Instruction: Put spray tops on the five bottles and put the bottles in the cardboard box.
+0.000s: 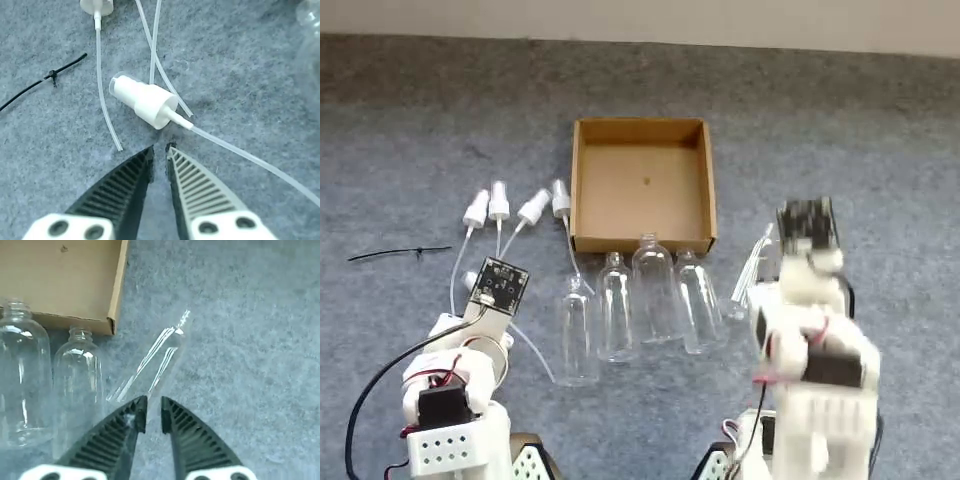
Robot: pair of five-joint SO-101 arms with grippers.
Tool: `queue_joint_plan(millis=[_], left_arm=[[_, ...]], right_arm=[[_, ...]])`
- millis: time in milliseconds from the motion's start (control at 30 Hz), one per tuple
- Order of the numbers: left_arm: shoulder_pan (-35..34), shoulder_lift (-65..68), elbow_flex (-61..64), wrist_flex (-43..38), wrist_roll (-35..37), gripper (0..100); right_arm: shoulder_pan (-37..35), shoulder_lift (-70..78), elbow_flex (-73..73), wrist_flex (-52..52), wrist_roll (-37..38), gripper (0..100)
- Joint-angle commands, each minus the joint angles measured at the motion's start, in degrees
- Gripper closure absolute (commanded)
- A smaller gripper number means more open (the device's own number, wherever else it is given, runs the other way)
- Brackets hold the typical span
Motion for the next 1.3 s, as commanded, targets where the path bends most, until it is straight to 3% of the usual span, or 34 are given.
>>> queue_joint_plan(millis=[0,333,633,767,867,1067,1200,1267], left_arm=[[-0.7,0.0,1.2,-1.1,-0.4,94],[-0.8,0.0,1.2,0.0,-0.6,94],[-0.8,-0.3,1.2,0.4,-0.6,94],[-0.8,-0.3,1.2,0.4,-0.6,94],[-0.8,-0.3,1.2,0.4,-0.6,94],[-1.0,-0.5,1.2,0.0,-0.6,94],[-1.8,-0.5,0.1,-0.1,-1.2,94],[-2.5,-0.5,-2.3,-0.1,-4.8,94]], right_arm=[[-2.7,24.0,-19.0,5.0,-4.7,84.1],[-6.5,71.9,-55.7,8.9,-24.4,74.7],[-5.8,85.8,-64.5,8.8,-25.6,71.9],[-5.6,89.0,-64.6,8.5,-25.1,85.4],[-4.5,89.6,-64.7,8.4,-19.3,95.7],[-3.3,86.9,-64.7,12.7,3.3,96.5],[0.1,86.3,-64.7,12.8,9.1,96.7],[1.1,85.9,-64.3,11.5,10.7,96.7]])
